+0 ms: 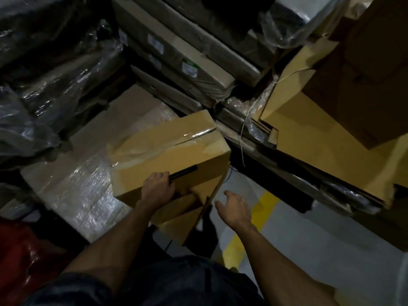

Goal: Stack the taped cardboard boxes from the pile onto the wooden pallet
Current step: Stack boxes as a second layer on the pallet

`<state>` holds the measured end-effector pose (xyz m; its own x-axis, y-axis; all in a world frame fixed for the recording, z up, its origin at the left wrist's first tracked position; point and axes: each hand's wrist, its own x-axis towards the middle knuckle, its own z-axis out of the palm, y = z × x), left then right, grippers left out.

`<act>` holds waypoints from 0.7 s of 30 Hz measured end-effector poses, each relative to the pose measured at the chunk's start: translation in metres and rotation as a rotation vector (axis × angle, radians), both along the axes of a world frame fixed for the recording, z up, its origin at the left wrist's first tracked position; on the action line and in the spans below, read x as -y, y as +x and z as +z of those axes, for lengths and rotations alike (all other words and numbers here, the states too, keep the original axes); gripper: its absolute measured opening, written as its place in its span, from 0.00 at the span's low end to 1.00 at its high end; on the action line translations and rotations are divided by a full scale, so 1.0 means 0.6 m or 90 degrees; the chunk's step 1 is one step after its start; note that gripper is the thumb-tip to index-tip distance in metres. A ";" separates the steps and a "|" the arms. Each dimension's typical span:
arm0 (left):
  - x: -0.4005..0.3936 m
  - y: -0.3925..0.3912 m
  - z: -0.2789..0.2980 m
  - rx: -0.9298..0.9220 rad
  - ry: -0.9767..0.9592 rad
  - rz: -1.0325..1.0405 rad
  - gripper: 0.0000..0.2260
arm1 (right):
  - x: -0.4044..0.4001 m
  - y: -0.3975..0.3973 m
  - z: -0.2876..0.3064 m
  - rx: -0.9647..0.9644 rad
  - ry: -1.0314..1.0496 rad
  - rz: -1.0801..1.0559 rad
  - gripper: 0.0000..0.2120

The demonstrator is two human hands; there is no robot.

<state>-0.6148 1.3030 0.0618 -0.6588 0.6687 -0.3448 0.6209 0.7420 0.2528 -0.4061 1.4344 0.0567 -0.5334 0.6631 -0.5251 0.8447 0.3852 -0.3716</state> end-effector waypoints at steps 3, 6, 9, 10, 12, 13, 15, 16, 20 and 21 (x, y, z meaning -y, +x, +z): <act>-0.017 -0.106 -0.027 0.012 0.027 -0.067 0.19 | 0.033 -0.089 -0.019 0.011 -0.012 -0.104 0.24; -0.022 -0.204 -0.032 0.054 -0.011 -0.168 0.21 | 0.082 -0.182 -0.015 0.025 -0.053 -0.246 0.28; -0.009 -0.285 -0.019 0.068 -0.024 -0.251 0.22 | 0.135 -0.264 0.009 0.019 -0.089 -0.384 0.30; -0.007 -0.310 -0.009 0.070 -0.031 -0.275 0.23 | 0.151 -0.286 0.017 0.010 -0.090 -0.422 0.30; -0.004 -0.351 0.001 0.070 -0.039 -0.311 0.23 | 0.180 -0.319 0.031 -0.008 -0.089 -0.484 0.30; -0.003 -0.368 0.005 0.076 -0.037 -0.320 0.23 | 0.191 -0.331 0.037 -0.018 -0.086 -0.510 0.31; 0.001 -0.394 0.015 0.086 -0.023 -0.334 0.24 | 0.208 -0.348 0.043 -0.032 -0.077 -0.558 0.30; 0.004 -0.405 0.017 0.088 -0.014 -0.342 0.25 | 0.216 -0.355 0.046 -0.041 -0.071 -0.581 0.30; 0.004 -0.433 0.018 0.081 -0.002 -0.349 0.24 | 0.240 -0.375 0.050 -0.071 -0.049 -0.639 0.30; 0.001 -0.437 0.018 0.088 -0.004 -0.337 0.24 | 0.242 -0.377 0.047 -0.082 -0.046 -0.650 0.31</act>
